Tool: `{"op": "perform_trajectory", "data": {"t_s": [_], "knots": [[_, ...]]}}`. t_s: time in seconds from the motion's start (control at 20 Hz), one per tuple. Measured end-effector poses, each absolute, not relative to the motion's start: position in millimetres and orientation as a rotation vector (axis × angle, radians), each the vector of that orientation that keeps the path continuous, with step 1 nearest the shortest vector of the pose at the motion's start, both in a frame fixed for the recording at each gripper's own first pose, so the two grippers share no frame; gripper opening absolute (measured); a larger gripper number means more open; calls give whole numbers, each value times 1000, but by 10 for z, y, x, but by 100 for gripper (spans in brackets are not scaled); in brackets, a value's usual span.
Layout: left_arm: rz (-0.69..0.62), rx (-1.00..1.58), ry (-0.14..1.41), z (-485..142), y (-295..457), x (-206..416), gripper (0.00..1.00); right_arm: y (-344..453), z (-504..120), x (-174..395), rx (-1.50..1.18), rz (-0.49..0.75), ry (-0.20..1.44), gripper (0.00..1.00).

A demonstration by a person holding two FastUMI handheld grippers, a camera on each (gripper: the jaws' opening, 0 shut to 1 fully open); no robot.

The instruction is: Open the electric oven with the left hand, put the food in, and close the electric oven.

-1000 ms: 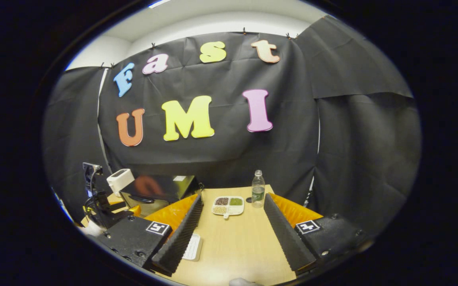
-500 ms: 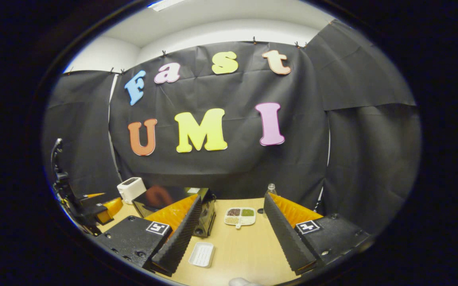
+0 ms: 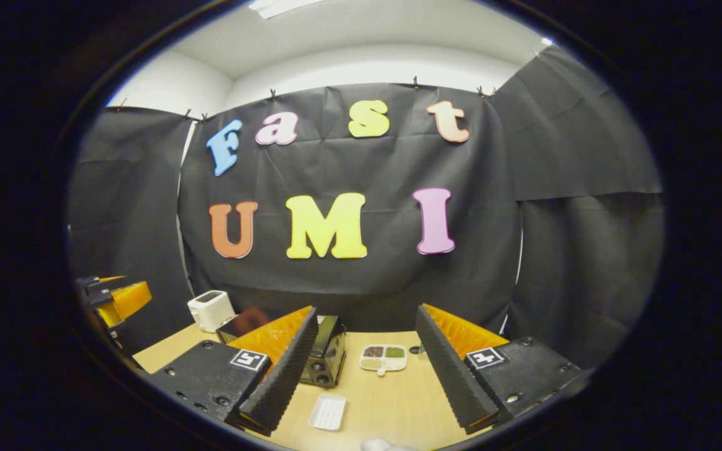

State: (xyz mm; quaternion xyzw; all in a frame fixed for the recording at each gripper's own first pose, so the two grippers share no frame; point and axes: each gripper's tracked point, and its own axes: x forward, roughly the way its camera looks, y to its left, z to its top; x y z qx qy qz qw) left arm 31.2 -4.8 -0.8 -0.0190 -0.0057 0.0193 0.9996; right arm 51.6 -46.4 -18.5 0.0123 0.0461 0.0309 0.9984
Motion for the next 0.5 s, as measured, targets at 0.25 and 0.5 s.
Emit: {"op": "perform_trajectory", "data": {"t_s": [0.25,0.5], "knots": [[46,-35,-23,116,47,240,96,-367,-97,451,29,57,85,94],[56,-34,-13,134,118,219,96,-354,-69,349,14,35,78,94]]}}
